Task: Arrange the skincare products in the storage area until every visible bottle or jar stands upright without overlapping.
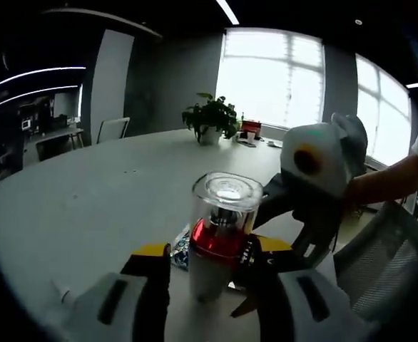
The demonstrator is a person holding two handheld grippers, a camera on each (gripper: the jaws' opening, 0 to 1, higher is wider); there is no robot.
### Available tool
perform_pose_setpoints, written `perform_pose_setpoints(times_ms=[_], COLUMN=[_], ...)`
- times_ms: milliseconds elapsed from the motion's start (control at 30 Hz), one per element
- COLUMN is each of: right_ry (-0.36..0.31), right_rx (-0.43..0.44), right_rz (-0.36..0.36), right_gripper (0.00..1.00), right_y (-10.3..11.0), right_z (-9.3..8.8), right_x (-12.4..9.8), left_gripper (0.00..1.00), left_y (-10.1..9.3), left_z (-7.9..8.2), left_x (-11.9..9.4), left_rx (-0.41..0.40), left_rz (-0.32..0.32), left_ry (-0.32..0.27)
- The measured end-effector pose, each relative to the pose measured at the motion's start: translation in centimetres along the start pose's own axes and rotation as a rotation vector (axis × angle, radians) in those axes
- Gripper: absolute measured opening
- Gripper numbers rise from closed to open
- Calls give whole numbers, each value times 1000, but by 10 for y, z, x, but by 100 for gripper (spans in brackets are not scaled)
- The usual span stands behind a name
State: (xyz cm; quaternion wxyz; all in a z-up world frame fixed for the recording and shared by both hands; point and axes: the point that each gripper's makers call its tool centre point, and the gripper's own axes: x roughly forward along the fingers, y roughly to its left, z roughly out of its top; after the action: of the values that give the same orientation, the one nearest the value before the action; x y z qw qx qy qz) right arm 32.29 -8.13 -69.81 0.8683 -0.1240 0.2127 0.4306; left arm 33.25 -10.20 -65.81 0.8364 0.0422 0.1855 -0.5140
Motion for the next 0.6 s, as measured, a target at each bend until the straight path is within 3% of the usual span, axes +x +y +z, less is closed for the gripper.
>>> perform_pose_setpoints(times_ms=[200,600], right_ry=[6,29], right_rx=[6,27], right_rz=[-2,-3], right_gripper=[61,74], right_y=[0,6], right_z=[-1,-2], right_x=[-2,-7], left_gripper=[43,55], left_y=[3,4], left_z=[-2,-10], left_x=[-6,-28], left_rx=[-5,-34], left_rz=[25,24], left_ry=[6,36])
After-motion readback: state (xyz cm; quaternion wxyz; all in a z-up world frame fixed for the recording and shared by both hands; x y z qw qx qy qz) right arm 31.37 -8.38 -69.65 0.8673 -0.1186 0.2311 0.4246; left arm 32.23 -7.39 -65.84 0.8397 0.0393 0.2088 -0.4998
